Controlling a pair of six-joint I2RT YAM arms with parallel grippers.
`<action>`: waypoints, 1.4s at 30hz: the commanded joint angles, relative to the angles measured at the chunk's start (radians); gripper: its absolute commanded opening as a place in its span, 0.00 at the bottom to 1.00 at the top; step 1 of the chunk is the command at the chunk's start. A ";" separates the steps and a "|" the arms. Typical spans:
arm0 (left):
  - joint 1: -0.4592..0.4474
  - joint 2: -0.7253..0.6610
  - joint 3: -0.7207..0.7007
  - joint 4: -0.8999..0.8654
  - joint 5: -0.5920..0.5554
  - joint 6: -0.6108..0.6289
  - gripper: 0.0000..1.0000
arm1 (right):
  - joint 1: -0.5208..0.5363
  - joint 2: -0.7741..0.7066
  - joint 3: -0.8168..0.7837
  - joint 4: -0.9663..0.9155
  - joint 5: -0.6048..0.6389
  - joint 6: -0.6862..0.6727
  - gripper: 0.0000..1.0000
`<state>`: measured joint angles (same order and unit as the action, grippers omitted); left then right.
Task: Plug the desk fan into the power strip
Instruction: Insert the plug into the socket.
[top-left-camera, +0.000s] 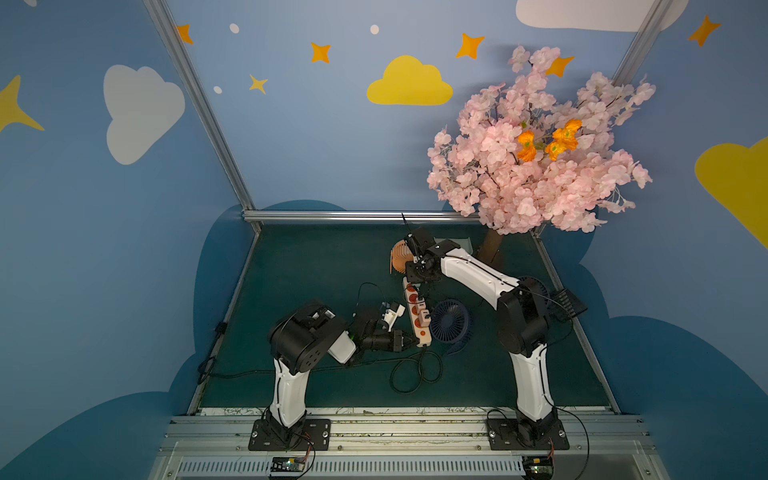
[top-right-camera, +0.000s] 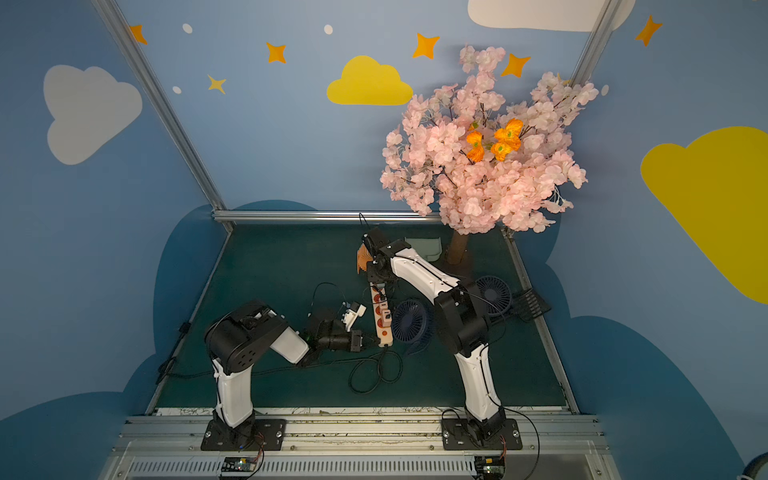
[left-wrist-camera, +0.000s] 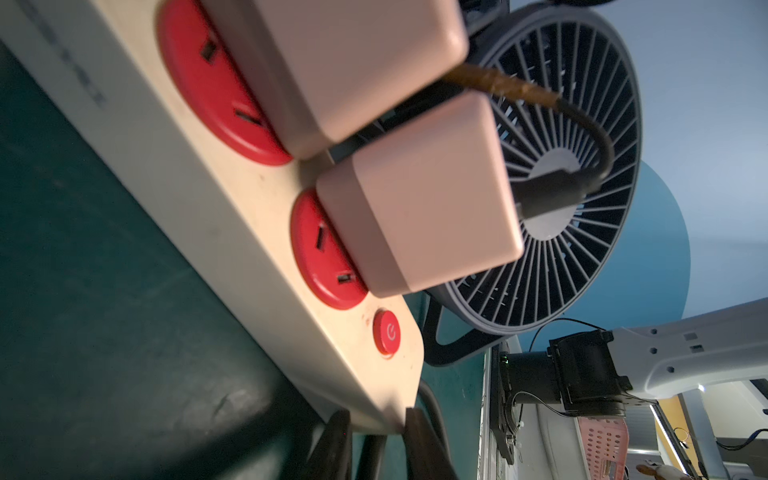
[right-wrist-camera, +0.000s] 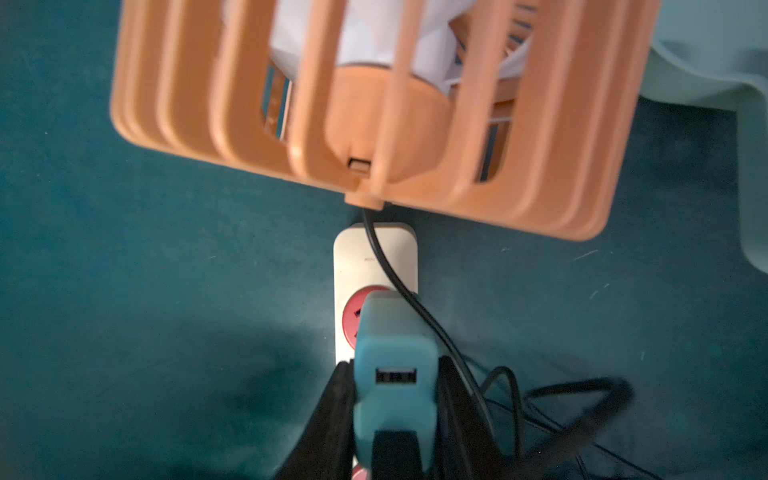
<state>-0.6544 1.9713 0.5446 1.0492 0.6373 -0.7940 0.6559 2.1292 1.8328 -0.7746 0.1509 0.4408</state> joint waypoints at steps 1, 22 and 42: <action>0.005 0.049 -0.018 -0.057 -0.028 0.018 0.27 | 0.004 -0.019 0.027 -0.076 -0.005 0.003 0.00; 0.009 0.046 -0.028 -0.045 -0.027 0.013 0.26 | 0.016 0.033 0.036 -0.037 0.040 -0.013 0.00; 0.010 0.050 -0.028 -0.041 -0.019 0.004 0.26 | 0.005 0.052 0.015 -0.009 -0.004 0.003 0.00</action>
<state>-0.6498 1.9770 0.5404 1.0721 0.6407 -0.8104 0.6643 2.1525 1.8496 -0.7750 0.1669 0.4339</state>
